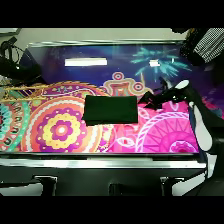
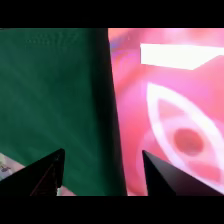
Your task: Fold the clothes and pants, and hang the long-sleeved shirts on hangers.
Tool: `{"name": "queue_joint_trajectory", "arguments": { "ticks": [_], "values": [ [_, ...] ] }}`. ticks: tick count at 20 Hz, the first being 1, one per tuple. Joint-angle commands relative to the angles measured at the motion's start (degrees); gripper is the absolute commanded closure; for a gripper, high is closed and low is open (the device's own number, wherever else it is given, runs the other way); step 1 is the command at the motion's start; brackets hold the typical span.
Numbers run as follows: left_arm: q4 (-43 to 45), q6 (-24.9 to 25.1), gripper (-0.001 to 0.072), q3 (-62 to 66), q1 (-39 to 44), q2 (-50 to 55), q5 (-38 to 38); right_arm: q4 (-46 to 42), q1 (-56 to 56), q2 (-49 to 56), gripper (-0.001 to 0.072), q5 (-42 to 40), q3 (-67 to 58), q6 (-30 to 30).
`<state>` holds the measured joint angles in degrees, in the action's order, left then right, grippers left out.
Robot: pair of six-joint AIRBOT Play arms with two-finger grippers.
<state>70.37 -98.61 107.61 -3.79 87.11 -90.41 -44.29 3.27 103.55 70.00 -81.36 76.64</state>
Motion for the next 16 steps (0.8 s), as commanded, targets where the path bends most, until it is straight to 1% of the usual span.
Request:
{"name": "queue_joint_trajectory", "arguments": {
  "ticks": [1,2,3,4,5,6,7,8,10,11,14,16],
  "values": [
    [-0.02,-0.02,0.0692,0.0,-0.04,1.46,0.0,1.64,-3.06,3.54,0.0188,-2.58,0.79,-1.97],
    [-0.04,-0.02,0.0692,0.0,-0.04,1.97,0.0,1.53,-4.0,3.78,0.0205,-3.26,0.79,-2.08],
    [-0.04,-0.02,0.0692,0.0,-0.04,2.47,0.0,0.98,-4.87,3.85,0.0245,-4.15,0.79,-2.03],
    [-0.04,-0.02,0.0692,0.0,-0.04,2.84,0.0,0.22,-5.46,3.85,0.0293,-4.68,0.79,-1.7],
    [-0.04,-0.02,0.0692,0.0,-0.04,3.1,0.0,0.09,-5.79,3.82,0.0356,-4.83,0.79,-1.42],
    [-0.04,0.0,0.0692,0.0,-0.04,3.26,0.0,0.17,-5.79,3.82,0.0436,-4.76,0.79,-1.42],
    [-0.04,0.0,0.0691,0.0,-0.04,3.28,0.0,0.22,-5.79,3.8,0.0543,-4.31,0.72,-1.44],
    [-0.04,0.0,0.0691,0.0,-0.04,3.26,0.0,0.87,-5.64,3.54,0.0673,-3.87,0.66,-1.44],
    [-0.07,0.0,0.0691,0.0,-0.04,3.23,-0.07,4.07,-5.66,1.42,0.0679,-3.65,0.0,-1.4],
    [-0.07,0.0,0.0692,0.0,-0.04,3.23,-0.07,4.24,-5.66,0.02,0.0679,-4.02,-1.29,-0.37],
    [-0.07,0.0,0.0692,0.0,-0.04,3.21,-0.2,0.09,-3.08,-2.67,0.0679,-4.5,-9.27,8.07],
    [-0.07,0.0,0.0692,0.0,-0.04,3.23,-0.22,-2.49,0.79,-2.8,0.0679,-3.98,-15.45,14.14]
  ]
}}
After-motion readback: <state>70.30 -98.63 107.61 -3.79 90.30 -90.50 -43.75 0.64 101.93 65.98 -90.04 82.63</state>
